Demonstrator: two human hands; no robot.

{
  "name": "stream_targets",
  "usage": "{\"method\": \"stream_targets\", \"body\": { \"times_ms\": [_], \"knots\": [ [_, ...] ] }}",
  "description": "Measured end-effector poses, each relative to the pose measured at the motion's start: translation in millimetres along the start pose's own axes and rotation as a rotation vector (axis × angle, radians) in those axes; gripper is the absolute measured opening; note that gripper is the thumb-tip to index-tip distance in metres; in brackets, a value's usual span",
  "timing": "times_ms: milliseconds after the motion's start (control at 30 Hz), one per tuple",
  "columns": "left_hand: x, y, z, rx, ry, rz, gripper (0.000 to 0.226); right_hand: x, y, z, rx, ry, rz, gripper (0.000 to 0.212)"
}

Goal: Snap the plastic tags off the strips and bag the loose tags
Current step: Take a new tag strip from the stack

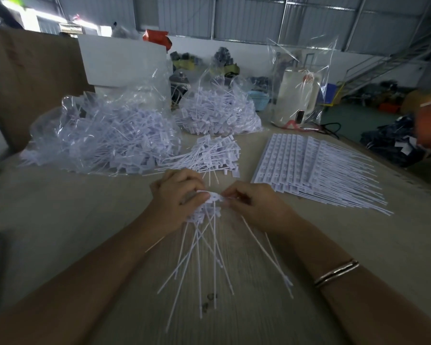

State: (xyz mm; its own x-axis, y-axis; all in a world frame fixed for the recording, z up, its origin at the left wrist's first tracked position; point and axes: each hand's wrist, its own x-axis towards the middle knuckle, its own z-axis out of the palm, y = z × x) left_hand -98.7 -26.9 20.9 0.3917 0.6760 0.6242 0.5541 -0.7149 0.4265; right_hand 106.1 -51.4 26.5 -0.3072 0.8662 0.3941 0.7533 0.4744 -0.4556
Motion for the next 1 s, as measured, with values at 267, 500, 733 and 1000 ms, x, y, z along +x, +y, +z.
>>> {"method": "stream_targets", "body": {
  "times_ms": [267, 500, 733, 1000],
  "knots": [
    [-1, -12, -3, 0.13, 0.081, -0.216, 0.019, -7, 2, -10, 0.136, 0.079, 0.086, 0.017],
    [4, 7, 8, -0.027, -0.114, -0.128, 0.042, 8, -25, 10, 0.151, 0.051, -0.119, 0.029],
    [2, 1, 6, -0.161, -0.042, -0.197, 0.017, 0, -10, -3, -0.028, 0.049, -0.074, 0.018],
    [3, -2, -3, -0.043, -0.044, 0.063, 0.04, 1, -9, -8, 0.298, 0.008, 0.053, 0.017]
  ]
}}
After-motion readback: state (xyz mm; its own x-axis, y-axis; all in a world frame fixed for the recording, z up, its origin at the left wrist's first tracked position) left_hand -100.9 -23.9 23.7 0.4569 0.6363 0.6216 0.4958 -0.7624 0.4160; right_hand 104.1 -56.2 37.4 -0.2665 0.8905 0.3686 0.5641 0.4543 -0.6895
